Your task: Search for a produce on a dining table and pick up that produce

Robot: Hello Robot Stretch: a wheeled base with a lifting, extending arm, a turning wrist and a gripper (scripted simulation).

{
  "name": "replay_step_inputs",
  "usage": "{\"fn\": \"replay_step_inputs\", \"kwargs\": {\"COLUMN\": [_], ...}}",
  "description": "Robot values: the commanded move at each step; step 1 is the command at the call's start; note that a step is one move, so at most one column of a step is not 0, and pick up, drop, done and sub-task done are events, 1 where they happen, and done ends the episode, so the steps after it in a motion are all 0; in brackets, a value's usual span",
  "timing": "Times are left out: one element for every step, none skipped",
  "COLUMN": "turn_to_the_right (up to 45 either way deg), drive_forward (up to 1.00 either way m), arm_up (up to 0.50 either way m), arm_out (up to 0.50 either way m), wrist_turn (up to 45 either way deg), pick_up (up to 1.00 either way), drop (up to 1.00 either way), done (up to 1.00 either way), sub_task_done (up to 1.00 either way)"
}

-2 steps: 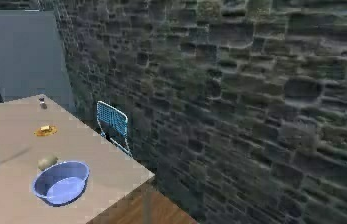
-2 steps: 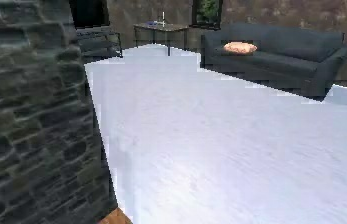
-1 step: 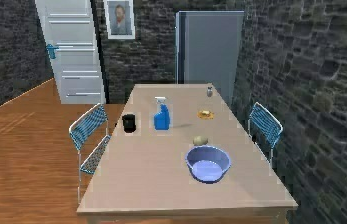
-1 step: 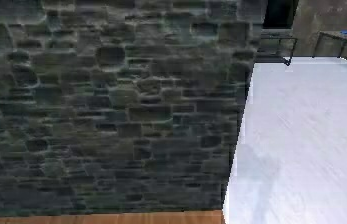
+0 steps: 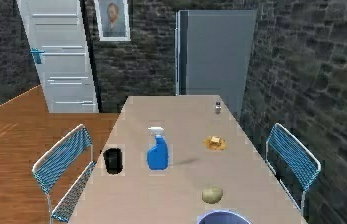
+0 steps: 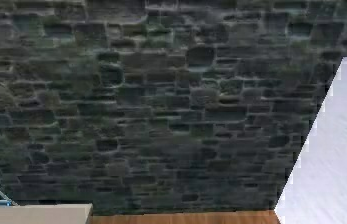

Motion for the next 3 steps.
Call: {"fn": "replay_step_inputs", "kwargs": {"turn_to_the_right": [-45.0, -27.0, 0.0], "drive_forward": [0.00, 0.00, 0.00], "arm_up": [0.00, 0.00, 0.50], "arm_out": [0.00, 0.00, 0.00], "wrist_turn": [0.0, 0.0, 0.0], "pick_up": [0.00, 0.00, 0.00], "drop": [0.00, 0.00, 0.00], "done": [0.00, 0.00, 0.00], "sub_task_done": [0.00, 0.00, 0.00]}}
